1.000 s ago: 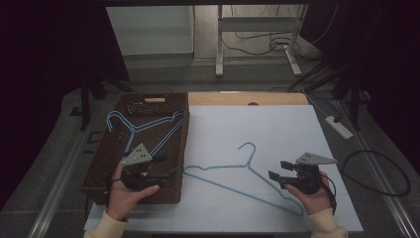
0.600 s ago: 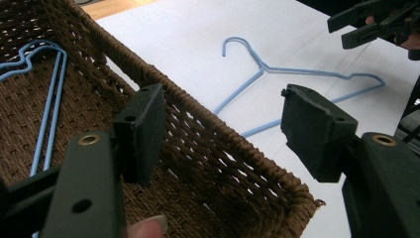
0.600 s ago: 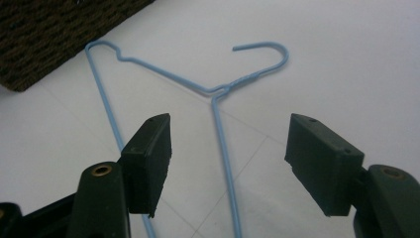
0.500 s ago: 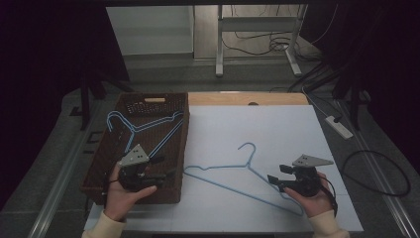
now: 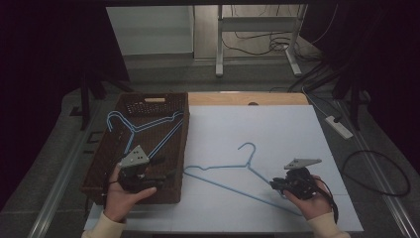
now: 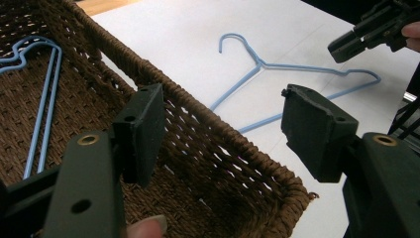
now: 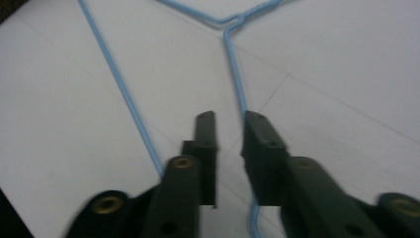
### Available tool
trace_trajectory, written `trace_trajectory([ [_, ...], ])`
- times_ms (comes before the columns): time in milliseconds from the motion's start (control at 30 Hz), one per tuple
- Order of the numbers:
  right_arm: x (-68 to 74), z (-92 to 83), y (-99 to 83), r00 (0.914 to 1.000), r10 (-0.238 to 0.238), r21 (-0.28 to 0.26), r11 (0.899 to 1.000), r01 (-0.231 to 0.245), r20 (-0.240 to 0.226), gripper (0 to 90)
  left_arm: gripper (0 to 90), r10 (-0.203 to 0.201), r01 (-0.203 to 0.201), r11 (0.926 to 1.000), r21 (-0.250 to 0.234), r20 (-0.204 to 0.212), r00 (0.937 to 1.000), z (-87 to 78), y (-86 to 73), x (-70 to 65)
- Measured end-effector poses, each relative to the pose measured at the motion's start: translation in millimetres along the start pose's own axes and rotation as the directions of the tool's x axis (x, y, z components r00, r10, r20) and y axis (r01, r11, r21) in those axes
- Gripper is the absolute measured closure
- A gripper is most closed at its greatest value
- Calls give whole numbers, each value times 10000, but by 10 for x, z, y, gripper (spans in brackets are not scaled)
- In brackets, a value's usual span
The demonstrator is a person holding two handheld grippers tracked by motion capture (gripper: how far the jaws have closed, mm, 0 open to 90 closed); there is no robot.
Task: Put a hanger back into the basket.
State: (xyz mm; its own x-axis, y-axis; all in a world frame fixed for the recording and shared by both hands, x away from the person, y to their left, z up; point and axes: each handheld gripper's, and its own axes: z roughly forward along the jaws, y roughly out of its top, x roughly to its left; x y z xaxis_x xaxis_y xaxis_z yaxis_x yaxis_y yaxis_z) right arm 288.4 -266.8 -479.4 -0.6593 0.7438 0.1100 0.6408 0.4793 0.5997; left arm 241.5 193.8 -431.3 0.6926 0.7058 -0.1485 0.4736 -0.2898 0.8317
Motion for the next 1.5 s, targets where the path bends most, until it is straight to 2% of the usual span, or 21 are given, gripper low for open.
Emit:
trace_trajectory([
  [67,6,15,-14,10000,-67,339,9994,68,-25,900,345,-6,6,10000,13,6,10000,0,-6,0],
  [233,57,41,-108,9993,-321,1275,9913,340,-169,900,346,-6,6,10000,81,46,10000,20,-14,-7],
  [367,76,22,-204,9981,-590,1834,9815,548,178,900,345,15,-15,9999,106,75,10000,26,-11,-6],
  [500,29,8,-273,9974,-533,2023,9784,424,492,900,346,-13,12,9999,102,75,10000,25,-13,-1],
  [700,-30,9,-280,9957,-609,2090,9769,451,700,900,346,-24,23,10000,95,97,10000,30,-14,-3],
  [833,-137,-10,-275,9935,-502,2041,9785,284,1025,900,346,-30,29,10000,91,97,9999,27,-14,0],
  [967,-288,-56,-270,9861,-377,1962,9806,52,1621,900,346,-42,41,10000,79,110,9999,28,-13,4],
  [1000,-336,-57,-269,9892,-133,1857,9825,-142,1461,900,346,-38,37,10000,81,109,9999,29,-13,4],
  [1033,-363,-56,-266,9903,-91,1810,9833,-163,1384,900,346,-24,23,10000,85,104,9999,27,-12,3],
  [1200,-290,-20,-255,9911,-488,1942,9807,241,1236,900,346,-45,45,10000,41,69,10000,15,-9,9],
  [1333,-262,-33,-275,9924,-557,1970,9798,333,1094,900,347,-55,55,10000,33,58,10000,12,-15,16],
  [1500,-239,-37,-289,9898,-706,2020,9784,446,1234,900,347,-46,46,10000,34,42,10000,14,-17,16],
])
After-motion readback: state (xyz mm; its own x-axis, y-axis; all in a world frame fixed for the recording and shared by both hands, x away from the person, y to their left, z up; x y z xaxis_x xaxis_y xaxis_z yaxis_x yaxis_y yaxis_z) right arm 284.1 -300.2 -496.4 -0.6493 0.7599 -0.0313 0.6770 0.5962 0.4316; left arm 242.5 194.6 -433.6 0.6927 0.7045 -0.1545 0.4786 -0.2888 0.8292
